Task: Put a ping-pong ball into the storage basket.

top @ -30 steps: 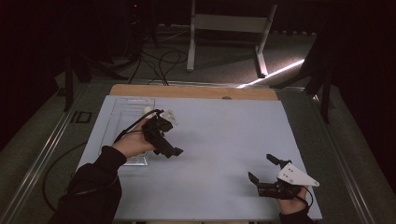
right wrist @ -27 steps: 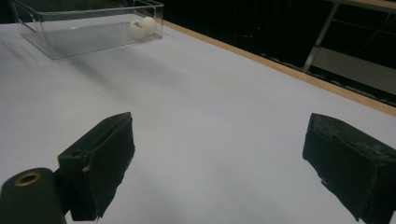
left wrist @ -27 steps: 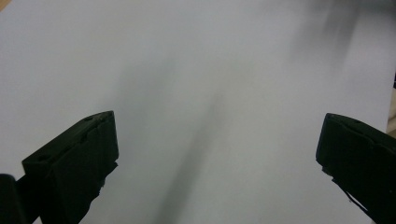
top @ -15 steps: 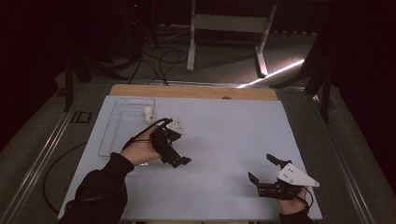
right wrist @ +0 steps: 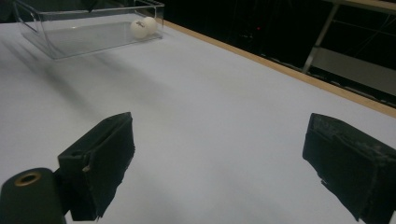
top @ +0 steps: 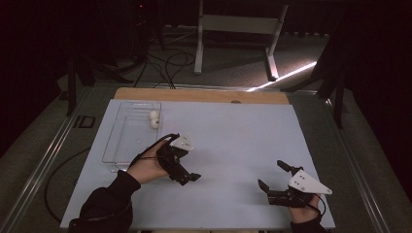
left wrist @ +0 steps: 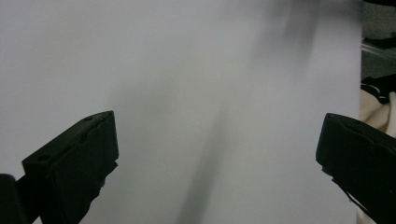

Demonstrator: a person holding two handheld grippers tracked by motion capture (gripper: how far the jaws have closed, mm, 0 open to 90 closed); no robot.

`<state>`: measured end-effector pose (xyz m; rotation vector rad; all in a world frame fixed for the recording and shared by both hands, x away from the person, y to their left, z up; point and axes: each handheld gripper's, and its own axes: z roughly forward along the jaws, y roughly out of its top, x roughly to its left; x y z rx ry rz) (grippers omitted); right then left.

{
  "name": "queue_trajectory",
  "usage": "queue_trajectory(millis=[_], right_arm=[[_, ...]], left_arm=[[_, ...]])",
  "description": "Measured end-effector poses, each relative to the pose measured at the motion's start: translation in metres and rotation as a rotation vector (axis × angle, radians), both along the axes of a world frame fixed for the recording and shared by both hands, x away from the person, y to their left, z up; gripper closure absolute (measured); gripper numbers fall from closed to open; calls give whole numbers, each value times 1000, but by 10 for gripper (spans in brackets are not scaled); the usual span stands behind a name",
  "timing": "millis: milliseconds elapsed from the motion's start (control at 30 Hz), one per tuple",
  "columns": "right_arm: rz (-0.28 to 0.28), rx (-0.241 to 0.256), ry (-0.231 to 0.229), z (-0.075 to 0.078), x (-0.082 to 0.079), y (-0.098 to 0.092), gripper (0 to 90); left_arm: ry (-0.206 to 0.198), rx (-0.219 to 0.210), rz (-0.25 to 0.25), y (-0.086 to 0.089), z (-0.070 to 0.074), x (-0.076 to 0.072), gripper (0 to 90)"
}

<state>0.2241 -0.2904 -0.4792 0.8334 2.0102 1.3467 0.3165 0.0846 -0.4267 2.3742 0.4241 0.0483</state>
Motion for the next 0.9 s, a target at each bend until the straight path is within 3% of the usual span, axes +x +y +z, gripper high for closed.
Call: queue_trajectory(millis=[267, 667, 900], right_arm=[[2, 1, -1, 0, 0, 0, 92], [0, 0, -1, 0, 0, 0, 92], [1, 3, -1, 1, -1, -1, 92]], left_arm=[[-28, -31, -17, 3, -7, -14, 2], [8, -76, -18, 12, -18, -30, 2], [-3, -77, -18, 19, -24, -40, 2]])
